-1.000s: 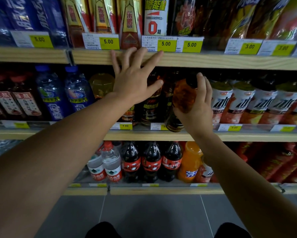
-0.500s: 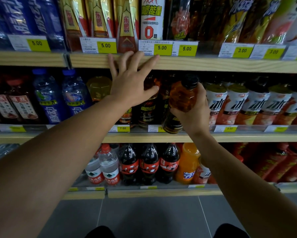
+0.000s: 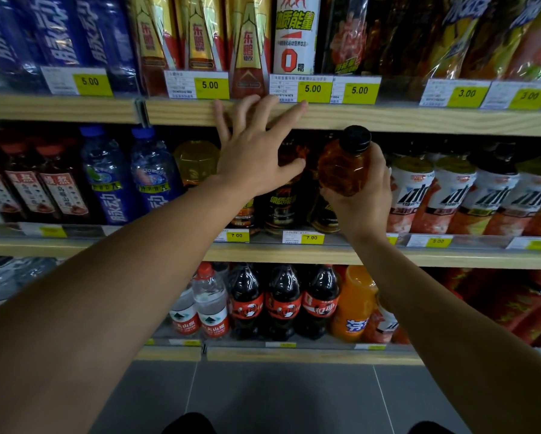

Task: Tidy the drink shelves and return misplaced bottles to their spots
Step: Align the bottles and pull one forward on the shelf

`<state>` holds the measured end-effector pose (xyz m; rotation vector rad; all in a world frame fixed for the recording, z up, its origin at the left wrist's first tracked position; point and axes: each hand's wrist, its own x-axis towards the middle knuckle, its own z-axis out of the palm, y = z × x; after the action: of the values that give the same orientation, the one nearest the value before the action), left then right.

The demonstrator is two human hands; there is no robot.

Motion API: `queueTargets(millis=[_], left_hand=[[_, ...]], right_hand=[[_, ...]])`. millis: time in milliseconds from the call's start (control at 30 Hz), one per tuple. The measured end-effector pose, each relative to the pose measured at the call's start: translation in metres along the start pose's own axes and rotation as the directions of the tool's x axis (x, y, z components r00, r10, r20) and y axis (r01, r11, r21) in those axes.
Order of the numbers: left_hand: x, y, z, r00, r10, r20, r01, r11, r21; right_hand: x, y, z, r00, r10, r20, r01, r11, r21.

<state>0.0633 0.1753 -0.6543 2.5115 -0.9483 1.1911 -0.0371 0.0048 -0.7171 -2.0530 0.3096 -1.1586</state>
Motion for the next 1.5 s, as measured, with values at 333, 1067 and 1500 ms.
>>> queueTargets(millis=[333, 1067, 1500], left_hand=[[0.000, 0.000, 0.000, 1.000, -0.008, 0.002, 0.008, 1.000, -0.012], [0.000, -0.001, 0.004, 1.000, -0.005, -0.025, 0.004, 1.000, -0.023], [-0.001, -0.002, 0.002, 1.000, -0.002, -0.017, 0.002, 0.999, -0.044]], right_hand=[[0.004, 0.007, 0.019, 1.000, -0.015, 0.026, 0.015, 1.000, 0.019], [0.041, 0.023, 0.050, 0.960, 0.205, 0.189, -0.178, 0.973, -0.149], [0.042, 0.015, 0.042, 0.945, 0.225, 0.238, -0.151, 0.945, -0.291]])
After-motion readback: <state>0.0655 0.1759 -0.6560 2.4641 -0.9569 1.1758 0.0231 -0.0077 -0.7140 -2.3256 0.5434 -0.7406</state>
